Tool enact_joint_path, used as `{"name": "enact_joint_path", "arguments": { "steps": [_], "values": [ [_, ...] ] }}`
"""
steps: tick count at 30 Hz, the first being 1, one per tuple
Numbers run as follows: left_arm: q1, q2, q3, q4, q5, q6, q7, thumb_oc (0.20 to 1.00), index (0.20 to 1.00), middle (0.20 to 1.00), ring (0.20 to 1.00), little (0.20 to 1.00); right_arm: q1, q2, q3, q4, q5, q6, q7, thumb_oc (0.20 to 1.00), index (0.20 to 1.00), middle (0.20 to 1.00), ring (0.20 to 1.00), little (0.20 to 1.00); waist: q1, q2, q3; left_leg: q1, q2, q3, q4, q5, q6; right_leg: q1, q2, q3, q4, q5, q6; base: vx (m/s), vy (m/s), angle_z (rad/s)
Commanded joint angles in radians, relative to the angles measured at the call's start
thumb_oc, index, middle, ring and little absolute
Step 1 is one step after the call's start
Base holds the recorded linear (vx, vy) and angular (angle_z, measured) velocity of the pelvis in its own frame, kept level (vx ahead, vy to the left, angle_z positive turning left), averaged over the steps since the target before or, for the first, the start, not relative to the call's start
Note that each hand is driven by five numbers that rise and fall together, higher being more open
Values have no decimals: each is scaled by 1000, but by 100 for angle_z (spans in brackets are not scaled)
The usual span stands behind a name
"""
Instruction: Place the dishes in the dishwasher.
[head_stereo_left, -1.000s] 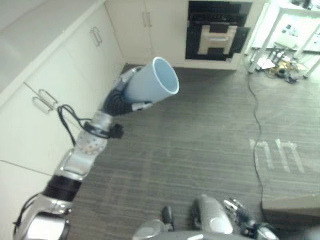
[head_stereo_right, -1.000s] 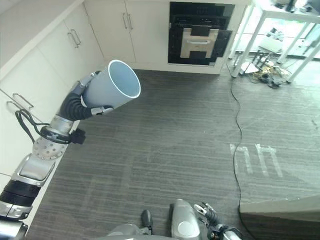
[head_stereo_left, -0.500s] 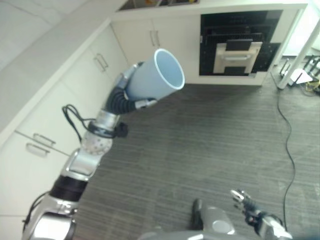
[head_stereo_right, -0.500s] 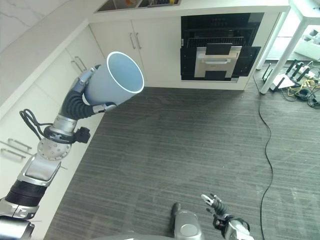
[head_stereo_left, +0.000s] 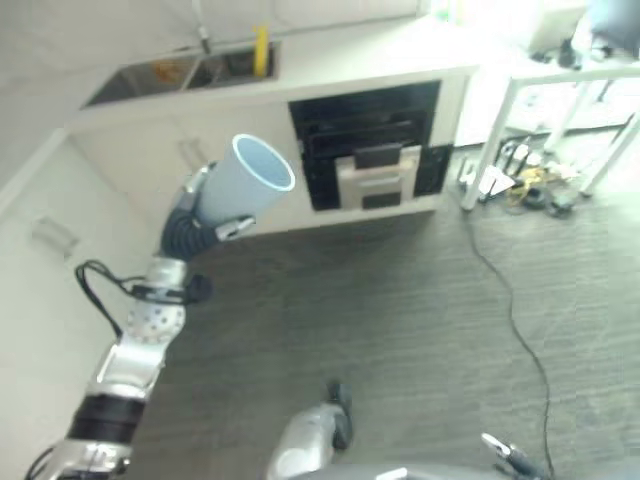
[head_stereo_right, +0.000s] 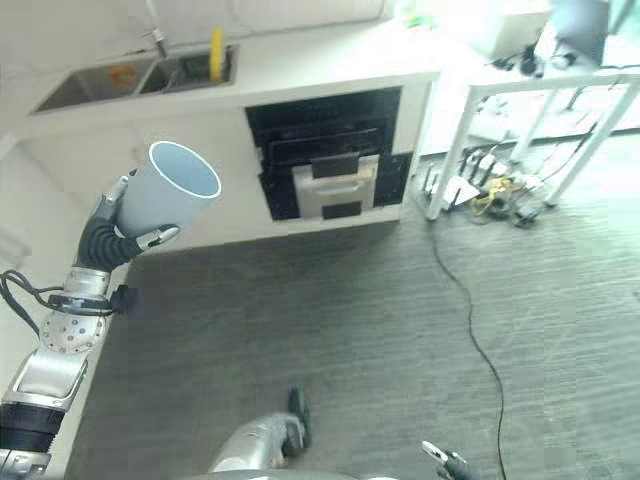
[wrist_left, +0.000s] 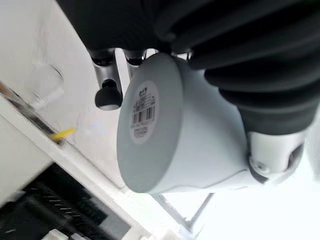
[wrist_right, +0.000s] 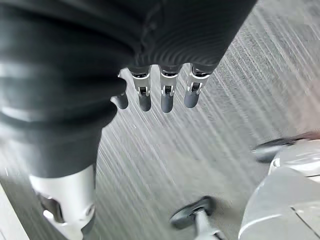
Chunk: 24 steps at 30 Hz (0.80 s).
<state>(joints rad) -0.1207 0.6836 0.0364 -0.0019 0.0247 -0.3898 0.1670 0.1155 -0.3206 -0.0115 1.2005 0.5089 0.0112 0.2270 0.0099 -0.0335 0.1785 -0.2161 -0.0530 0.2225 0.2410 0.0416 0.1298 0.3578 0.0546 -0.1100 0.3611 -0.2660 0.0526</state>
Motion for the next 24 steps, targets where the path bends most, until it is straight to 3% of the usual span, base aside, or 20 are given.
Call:
{"name": "enact_joint_path", "arguments": {
  "steps": [1,3,4,5,6,7,8,11,12,13,18,24],
  "values": [
    [-133,39,17,-89,11,-47,-20,200,200,200,200,200,17,24,3,-79,-79,-45,-34,1000,1000,1000,1000,1000,-5,54,8,0,25,-25,-70,-41,-91,-164,-122,-36,294,195,138,424,205,48],
    [-157,60,-3,-76,5,-39,-14,200,200,200,200,200,28,37,9,-98,-66,-47,-37,1000,1000,1000,1000,1000,-13,57,9,76,-5,-43,-113,-61,-56,-293,-162,-52,453,282,165,312,150,38],
    [-162,69,-9,-63,2,-50,-3,200,200,200,200,200,30,39,16,-102,-88,-58,-31,1000,1000,1000,1000,1000,-24,72,15,116,-1,-49,-140,-61,-52,-355,-156,-62,451,285,152,282,100,-13],
    [-163,71,-13,-59,4,-56,6,200,200,200,200,200,29,37,24,-108,-95,-61,-35,1000,1000,1000,1000,1000,-36,79,23,152,-2,-57,-160,-64,-51,-398,-149,-69,429,269,141,263,-9,-4],
    [-166,74,-21,-67,15,-54,20,200,200,200,200,200,26,30,31,-126,-76,-47,-42,1000,1000,1000,1000,1000,-59,89,45,221,-3,-83,-197,-73,-52,-452,-150,-89,368,211,116,238,-115,-3],
    [-173,71,-29,-71,28,-48,27,200,200,200,200,200,23,26,31,-130,-72,-43,-43,1000,1000,1000,1000,1000,-66,95,53,247,6,-94,-216,-75,-55,-466,-152,-100,295,202,104,254,-282,22],
    [-190,65,-45,-82,49,-29,33,200,200,200,200,200,16,22,29,-122,-64,-46,-27,1000,1000,1000,1000,1000,-75,82,68,278,6,-108,-233,-92,-60,-479,-171,-102,147,208,104,195,-339,72],
    [-212,58,-70,-94,78,0,44,200,200,200,200,200,-1,27,16,-80,-62,-70,2,1000,1000,1000,1000,1000,-97,60,82,332,13,-133,-253,-138,-71,-457,-213,-56,-121,262,127,219,-389,104],
    [-215,66,-78,-87,75,-1,48,200,200,200,200,200,-1,31,9,-67,-78,-75,11,1000,1000,1000,1000,1000,-106,64,79,346,25,-142,-258,-153,-71,-466,-219,-17,-115,288,138,192,-367,99],
    [-216,66,-77,-85,70,-5,39,200,200,200,200,200,-3,33,4,-71,-81,-67,11,1000,1000,1000,1000,1000,-106,68,75,344,33,-143,-263,-148,-77,-444,-209,-6,-131,249,136,133,-298,95],
    [-196,67,-81,-104,47,0,48,200,200,200,200,200,-22,25,20,-57,-63,-77,-3,1000,1000,1000,1000,1000,-89,59,38,341,90,-91,-256,-123,-128,-323,-184,-67,-267,215,113,87,-262,17],
    [-207,96,-61,-122,2,19,30,200,200,200,200,200,-43,-9,32,-59,-4,-86,5,1000,1000,1000,1000,1000,-90,58,18,310,136,-94,-193,-117,-168,-287,-136,-53,-317,189,62,1,-220,-14]
  ]
}}
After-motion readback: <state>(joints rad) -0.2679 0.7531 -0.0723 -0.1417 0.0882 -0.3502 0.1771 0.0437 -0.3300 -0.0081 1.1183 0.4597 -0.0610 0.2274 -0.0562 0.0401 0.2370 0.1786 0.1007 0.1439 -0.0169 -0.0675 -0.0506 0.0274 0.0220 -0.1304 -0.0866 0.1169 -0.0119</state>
